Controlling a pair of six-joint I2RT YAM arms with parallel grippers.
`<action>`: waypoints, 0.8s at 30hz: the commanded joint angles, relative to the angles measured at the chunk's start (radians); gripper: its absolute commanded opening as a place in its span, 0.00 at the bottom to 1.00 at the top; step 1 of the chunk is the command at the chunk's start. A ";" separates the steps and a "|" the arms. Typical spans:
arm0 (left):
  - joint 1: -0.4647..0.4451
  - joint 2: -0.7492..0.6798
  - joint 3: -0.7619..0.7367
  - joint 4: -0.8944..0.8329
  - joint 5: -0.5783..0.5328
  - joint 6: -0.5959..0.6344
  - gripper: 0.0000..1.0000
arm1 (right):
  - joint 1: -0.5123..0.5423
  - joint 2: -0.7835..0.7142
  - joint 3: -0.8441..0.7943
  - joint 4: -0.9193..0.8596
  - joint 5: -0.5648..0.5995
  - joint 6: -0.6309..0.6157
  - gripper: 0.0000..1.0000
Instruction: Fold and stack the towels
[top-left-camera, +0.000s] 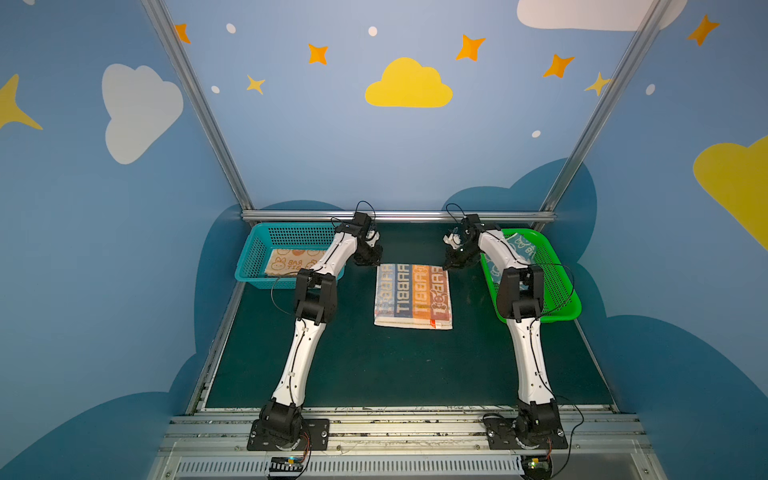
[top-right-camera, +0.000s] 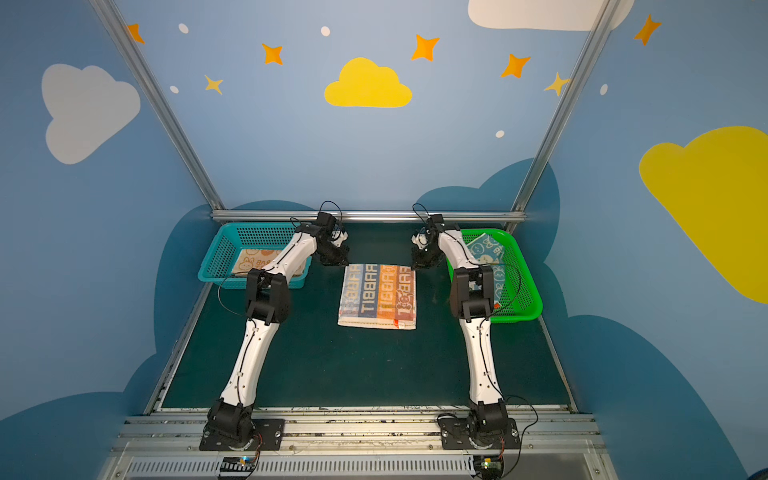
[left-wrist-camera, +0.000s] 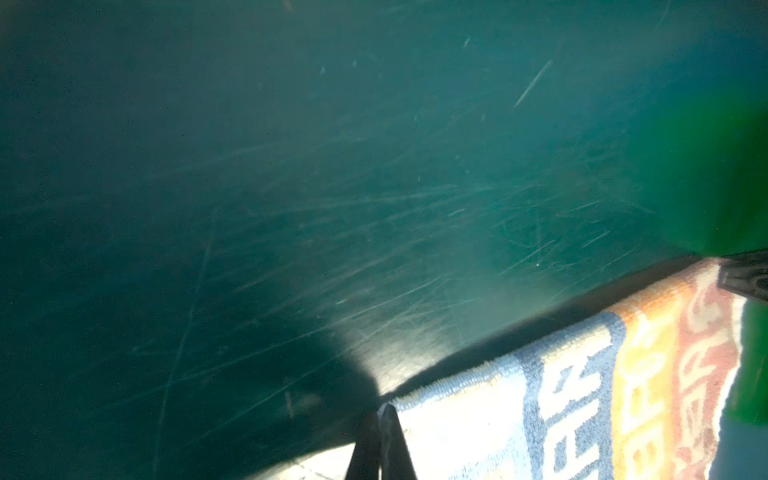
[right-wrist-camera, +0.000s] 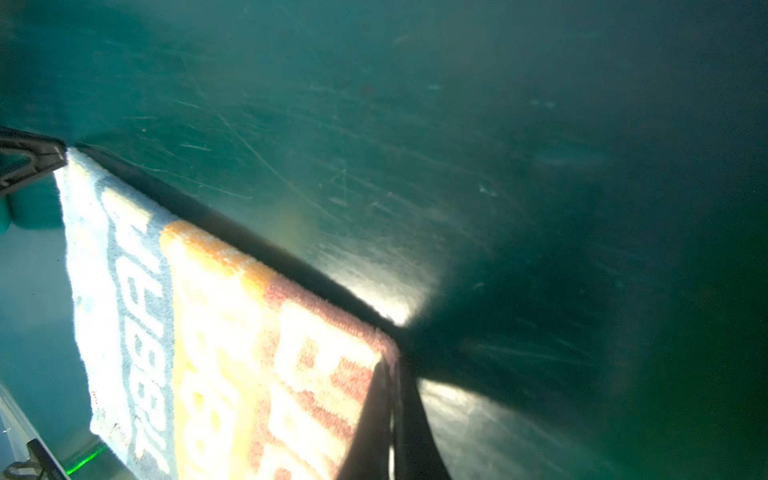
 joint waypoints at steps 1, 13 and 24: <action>-0.002 0.020 -0.017 0.003 0.032 0.008 0.03 | -0.004 -0.068 -0.009 0.002 -0.021 0.014 0.00; -0.005 -0.139 -0.161 0.111 0.030 -0.003 0.03 | -0.006 -0.090 -0.014 0.006 -0.052 0.036 0.00; 0.007 -0.247 -0.210 0.142 -0.013 -0.001 0.03 | -0.009 -0.155 -0.043 -0.003 -0.047 0.033 0.00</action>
